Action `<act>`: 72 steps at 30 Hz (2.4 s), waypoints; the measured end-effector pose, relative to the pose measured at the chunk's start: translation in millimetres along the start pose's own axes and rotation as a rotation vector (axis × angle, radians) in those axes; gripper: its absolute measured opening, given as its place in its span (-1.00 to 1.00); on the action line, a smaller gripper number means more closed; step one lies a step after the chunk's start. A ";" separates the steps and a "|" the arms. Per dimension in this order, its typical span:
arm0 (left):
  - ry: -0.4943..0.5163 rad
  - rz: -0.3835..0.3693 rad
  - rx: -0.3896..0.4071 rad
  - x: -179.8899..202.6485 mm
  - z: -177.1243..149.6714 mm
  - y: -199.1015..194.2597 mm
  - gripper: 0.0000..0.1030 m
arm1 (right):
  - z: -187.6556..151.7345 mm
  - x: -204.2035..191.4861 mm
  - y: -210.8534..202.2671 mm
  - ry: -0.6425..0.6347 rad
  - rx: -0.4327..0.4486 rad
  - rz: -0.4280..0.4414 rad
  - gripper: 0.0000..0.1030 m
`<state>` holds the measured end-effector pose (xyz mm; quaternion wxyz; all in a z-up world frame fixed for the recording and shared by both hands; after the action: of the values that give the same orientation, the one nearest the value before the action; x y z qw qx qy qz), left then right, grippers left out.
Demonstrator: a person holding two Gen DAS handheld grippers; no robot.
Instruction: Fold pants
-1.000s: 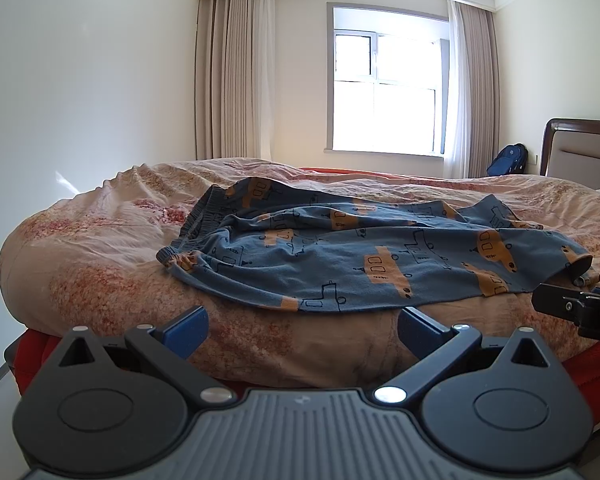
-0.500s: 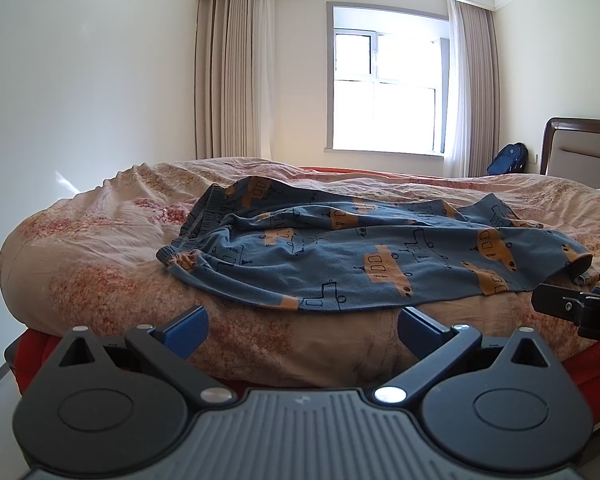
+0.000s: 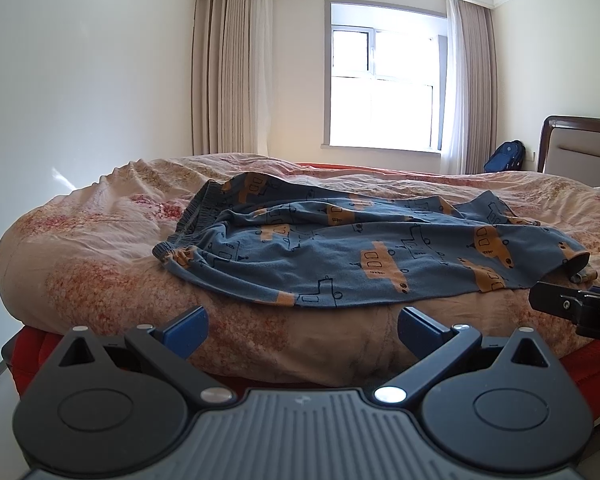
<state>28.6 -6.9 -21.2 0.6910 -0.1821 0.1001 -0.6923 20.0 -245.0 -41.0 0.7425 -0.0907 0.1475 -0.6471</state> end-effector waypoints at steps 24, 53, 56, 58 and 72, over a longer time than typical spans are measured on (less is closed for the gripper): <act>0.040 0.067 -0.189 0.4 21.6 43.0 0.99 | 36.1 -5.3 58.8 -0.131 -0.217 0.123 0.99; 0.153 0.104 -0.109 10.0 112.3 142.9 0.99 | 108.7 7.3 153.3 -0.287 -0.274 0.119 0.99; 0.175 0.107 -0.099 9.1 119.0 153.8 0.99 | 112.7 8.6 164.0 -0.296 -0.274 0.110 0.99; 0.189 0.108 -0.093 8.7 123.1 161.8 0.99 | 115.7 9.4 171.6 -0.299 -0.275 0.105 0.99; 0.311 0.149 -0.058 4.3 161.6 250.9 0.99 | 141.0 17.0 258.3 -0.365 -0.308 0.188 0.99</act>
<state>322.8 0.8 28.9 0.7110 -0.0847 0.2390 -0.6558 310.7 -231.9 5.7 0.7913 -0.3038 0.1159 -0.5178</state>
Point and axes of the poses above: each gripper's, at about its wrist camera, not at the fingertips, and y roughly the way its jaws point, x to its right, z to its top, the point moved 4 cm from there along y, roughly the way its jaws point, and after that the axes turned 7 degrees about -y, right-handed, at the moved point
